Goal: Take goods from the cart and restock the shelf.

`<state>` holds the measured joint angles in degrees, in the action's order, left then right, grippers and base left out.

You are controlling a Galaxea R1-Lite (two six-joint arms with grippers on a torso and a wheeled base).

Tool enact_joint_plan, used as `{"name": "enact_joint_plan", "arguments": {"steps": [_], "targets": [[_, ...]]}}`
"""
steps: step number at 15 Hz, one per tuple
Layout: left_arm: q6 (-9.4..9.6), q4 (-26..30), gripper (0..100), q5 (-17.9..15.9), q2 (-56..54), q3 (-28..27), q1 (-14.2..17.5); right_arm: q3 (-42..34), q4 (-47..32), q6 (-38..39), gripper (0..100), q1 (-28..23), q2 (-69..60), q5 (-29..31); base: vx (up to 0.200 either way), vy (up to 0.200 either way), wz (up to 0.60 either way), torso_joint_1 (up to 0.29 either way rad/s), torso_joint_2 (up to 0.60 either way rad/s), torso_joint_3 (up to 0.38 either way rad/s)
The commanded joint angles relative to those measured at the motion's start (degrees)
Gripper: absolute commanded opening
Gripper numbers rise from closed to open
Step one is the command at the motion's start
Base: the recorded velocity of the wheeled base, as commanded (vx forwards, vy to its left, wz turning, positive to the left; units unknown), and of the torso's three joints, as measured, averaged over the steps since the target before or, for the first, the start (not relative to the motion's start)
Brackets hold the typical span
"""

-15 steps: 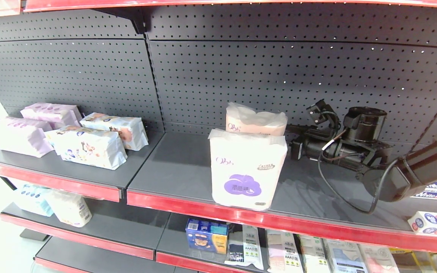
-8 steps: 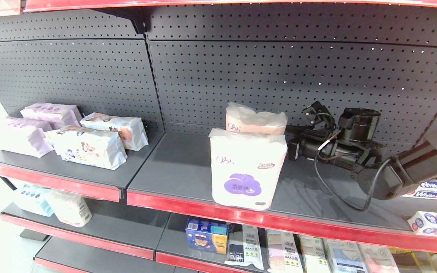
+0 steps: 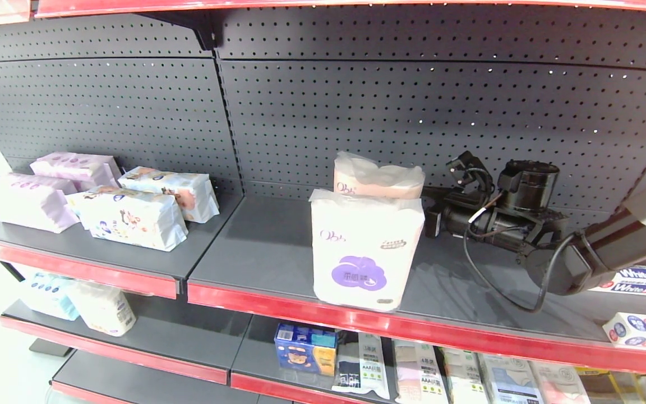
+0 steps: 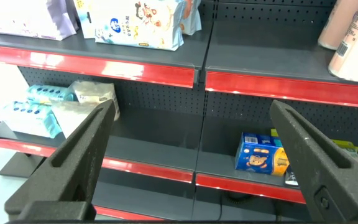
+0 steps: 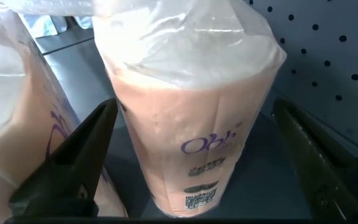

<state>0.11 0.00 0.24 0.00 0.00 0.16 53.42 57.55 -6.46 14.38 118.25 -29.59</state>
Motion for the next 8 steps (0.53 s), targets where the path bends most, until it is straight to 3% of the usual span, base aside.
{"name": "enact_joint_plan", "arguments": {"steps": [1,2,8], "targets": [[-0.02,0.0,100,0.11,0.09,0.0,0.02,0.19,0.02,-0.04,100,0.12,0.05,-0.03,0.0,0.0,0.0,0.0,0.0,0.0],[-0.02,0.0,100,0.02,0.09,0.0,0.02,0.55,0.02,-0.04,0,0.12,0.32,-0.03,0.0,0.0,0.0,0.0,0.0,0.0],[-0.02,0.0,100,0.02,0.09,0.0,0.02,1.07,0.02,0.04,0,0.03,0.32,-0.03,0.0,0.0,0.0,0.0,0.0,0.0]]}}
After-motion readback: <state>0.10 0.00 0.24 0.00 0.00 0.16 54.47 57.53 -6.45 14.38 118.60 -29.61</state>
